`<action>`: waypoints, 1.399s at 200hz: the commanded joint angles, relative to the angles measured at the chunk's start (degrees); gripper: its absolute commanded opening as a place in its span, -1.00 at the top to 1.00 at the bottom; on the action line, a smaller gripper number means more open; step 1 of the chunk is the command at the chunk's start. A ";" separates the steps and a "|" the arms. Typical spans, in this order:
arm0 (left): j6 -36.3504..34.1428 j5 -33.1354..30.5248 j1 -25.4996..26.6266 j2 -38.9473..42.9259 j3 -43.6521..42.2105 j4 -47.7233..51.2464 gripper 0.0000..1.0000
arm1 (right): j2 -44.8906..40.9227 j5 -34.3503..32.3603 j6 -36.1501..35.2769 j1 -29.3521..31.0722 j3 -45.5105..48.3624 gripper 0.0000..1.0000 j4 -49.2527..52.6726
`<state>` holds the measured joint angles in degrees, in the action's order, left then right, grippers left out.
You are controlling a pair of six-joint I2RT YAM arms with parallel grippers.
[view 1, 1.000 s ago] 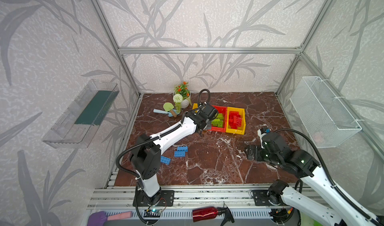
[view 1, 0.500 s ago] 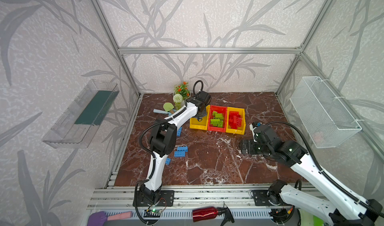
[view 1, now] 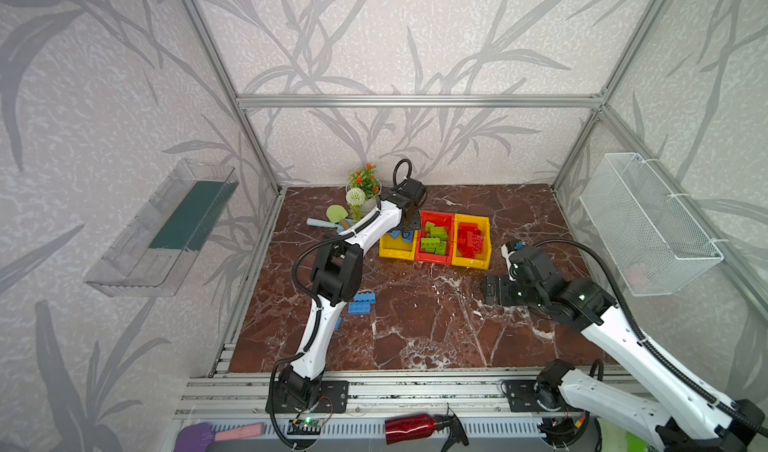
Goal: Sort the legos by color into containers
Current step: 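Carry the blue brick with the left gripper into the yellow bin and release, then lower the left gripper onto another blue brick near the bins and close it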
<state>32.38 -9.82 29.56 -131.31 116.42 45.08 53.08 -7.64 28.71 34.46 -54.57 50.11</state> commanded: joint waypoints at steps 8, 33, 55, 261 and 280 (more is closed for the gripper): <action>1.30 -0.70 0.07 8.67 -7.78 -0.52 -0.49 | -1.33 0.56 -0.25 -0.27 0.17 -0.98 0.08; 2.73 -2.71 0.07 17.40 -18.51 -2.85 -0.49 | -2.97 2.03 0.88 -0.29 1.76 -0.98 -0.71; 3.95 -5.29 0.08 26.09 -29.15 -4.27 -0.48 | -5.13 3.21 1.73 -0.18 3.16 -0.98 -0.72; -6.14 -5.32 -8.54 31.64 -50.06 -16.02 -0.33 | -5.37 6.23 2.89 0.23 4.65 -0.98 0.20; -7.62 -2.61 -10.08 29.85 -50.06 -17.72 -0.33 | -3.87 6.41 2.68 0.23 4.31 -0.98 -0.84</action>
<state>28.40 -15.44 21.02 -99.55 65.34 29.43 47.90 -1.43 32.45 34.54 -48.12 50.59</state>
